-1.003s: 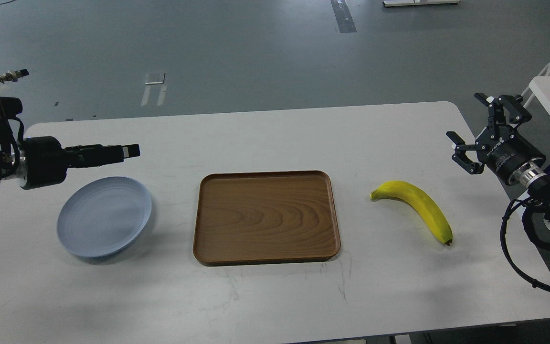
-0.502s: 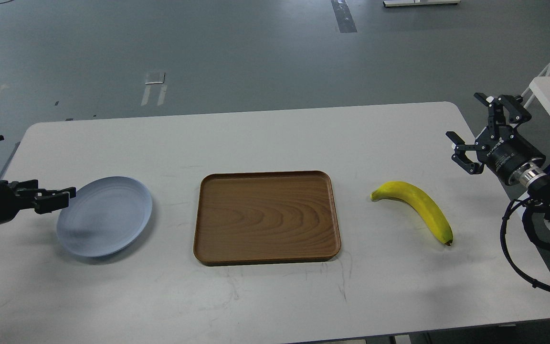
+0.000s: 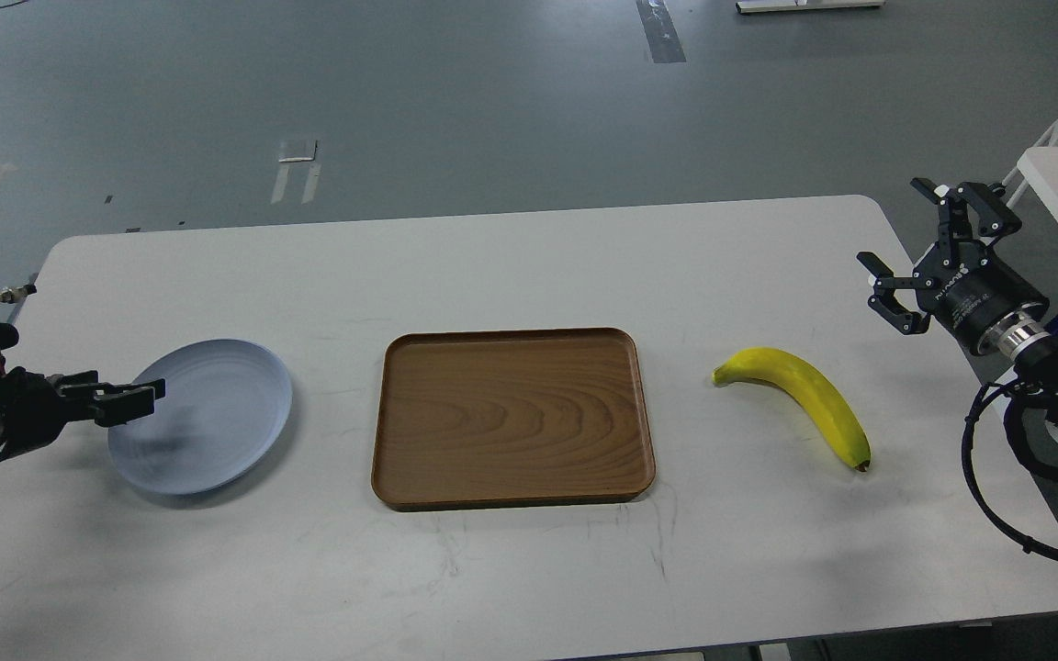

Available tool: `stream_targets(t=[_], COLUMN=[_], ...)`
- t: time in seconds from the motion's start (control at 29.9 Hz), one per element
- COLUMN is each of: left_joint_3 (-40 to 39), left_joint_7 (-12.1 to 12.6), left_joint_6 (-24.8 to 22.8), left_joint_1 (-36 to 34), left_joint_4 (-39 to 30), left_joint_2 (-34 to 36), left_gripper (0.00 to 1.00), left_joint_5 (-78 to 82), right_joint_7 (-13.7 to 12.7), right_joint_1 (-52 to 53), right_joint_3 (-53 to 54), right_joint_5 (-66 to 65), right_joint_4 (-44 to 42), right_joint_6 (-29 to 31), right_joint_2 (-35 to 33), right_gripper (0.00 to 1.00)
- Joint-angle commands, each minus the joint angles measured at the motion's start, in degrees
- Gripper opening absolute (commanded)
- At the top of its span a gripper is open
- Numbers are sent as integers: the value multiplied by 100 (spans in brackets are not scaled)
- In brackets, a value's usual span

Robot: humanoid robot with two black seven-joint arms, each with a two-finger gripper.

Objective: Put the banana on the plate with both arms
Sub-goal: 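Grasp the rim of the light blue plate with the left gripper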

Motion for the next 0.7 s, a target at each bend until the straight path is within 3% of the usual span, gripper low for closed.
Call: stream_targets(t=[0.0, 0.3, 0.43, 0.57, 0.64, 0.67], left_joint_3=[8, -1, 8, 8, 8, 8], left_joint_7=[0, 0, 0, 0, 0, 0], left_joint_6=[0, 18, 18, 18, 18, 18], left_joint_1=[10, 265, 273, 273, 273, 273], left_joint_4=[23, 242, 278, 278, 278, 278], left_joint_2=[-18, -88, -97, -97, -106, -106], left_gripper=[84, 77, 61, 33, 0, 0], left_joint_5=[-20, -55, -248, -275, -275, -275], right_joint_7=[0, 0, 0, 0, 0, 0], right_joint_1=[0, 0, 0, 0, 0, 0], right_joint_3=[0, 0, 0, 0, 0, 0], right_joint_5=[0, 0, 0, 0, 0, 0], right_joint_4=[-1, 8, 8, 8, 8, 8], right_joint_6=[0, 0, 0, 0, 0, 0], right_joint_2=[-9, -18, -18, -18, -18, -18], right_gripper=[100, 100, 100, 100, 100, 100])
